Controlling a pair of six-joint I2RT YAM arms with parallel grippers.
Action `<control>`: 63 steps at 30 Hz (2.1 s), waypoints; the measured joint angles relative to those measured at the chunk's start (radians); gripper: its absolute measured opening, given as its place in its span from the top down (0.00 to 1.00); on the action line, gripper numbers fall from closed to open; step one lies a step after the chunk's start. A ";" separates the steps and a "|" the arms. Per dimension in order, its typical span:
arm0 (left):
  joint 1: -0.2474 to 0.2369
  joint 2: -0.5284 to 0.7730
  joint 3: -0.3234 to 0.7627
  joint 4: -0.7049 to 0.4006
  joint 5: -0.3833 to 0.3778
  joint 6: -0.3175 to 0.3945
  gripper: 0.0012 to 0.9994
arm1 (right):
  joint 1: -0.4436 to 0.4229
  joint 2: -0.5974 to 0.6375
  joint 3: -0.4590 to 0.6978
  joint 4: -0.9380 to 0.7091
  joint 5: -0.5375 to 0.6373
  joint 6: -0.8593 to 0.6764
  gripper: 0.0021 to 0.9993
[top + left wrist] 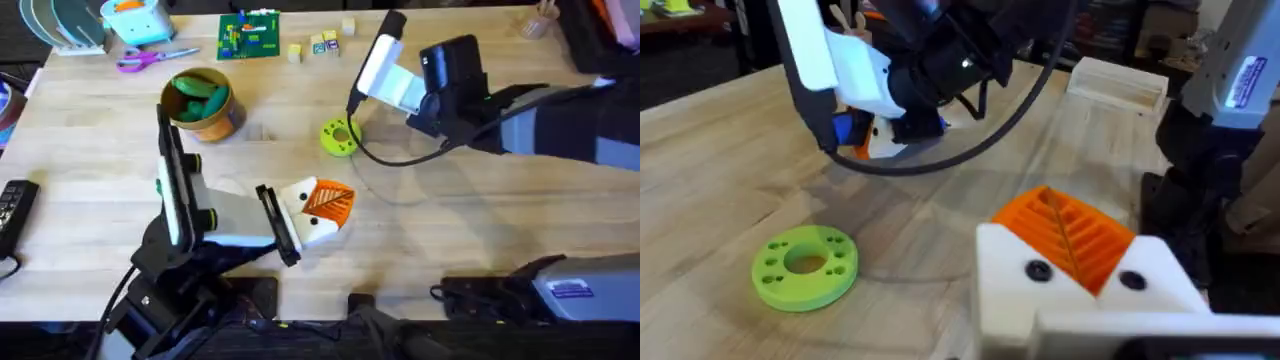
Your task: Pick up the gripper from the table and insert it into the empty holder that is missing its gripper. Then pick up a screw, insert it into the mounting hole, and use the screwdriver to tighten it. Finally, clean up the table by picking up the vegetable and placing it into the bucket.
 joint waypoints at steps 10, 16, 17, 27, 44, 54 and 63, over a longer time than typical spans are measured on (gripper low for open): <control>0.000 0.000 0.000 0.000 0.000 0.000 1.00 | 0.032 0.058 0.002 -0.001 -0.037 -0.085 0.73; 0.000 0.000 0.000 0.000 0.000 0.000 1.00 | 0.035 0.044 0.022 0.009 -0.020 -0.093 0.06; 0.000 0.000 0.000 0.000 0.000 0.000 1.00 | 0.035 0.034 0.024 0.005 -0.027 -0.077 0.04; 0.000 0.000 0.000 0.000 0.000 0.007 0.45 | 0.044 -0.149 0.024 -0.018 -0.046 0.301 0.03; 0.000 0.001 0.207 -0.330 -0.158 -0.101 0.01 | 0.044 -0.376 0.024 -0.017 -0.050 0.625 0.03; 0.000 0.275 0.769 -0.949 -0.569 -0.340 0.01 | 0.070 -0.376 0.024 -0.019 -0.053 0.738 0.02; 0.000 0.683 0.966 -1.094 -0.703 -0.441 0.01 | 0.076 -0.377 0.024 -0.019 -0.054 0.749 0.02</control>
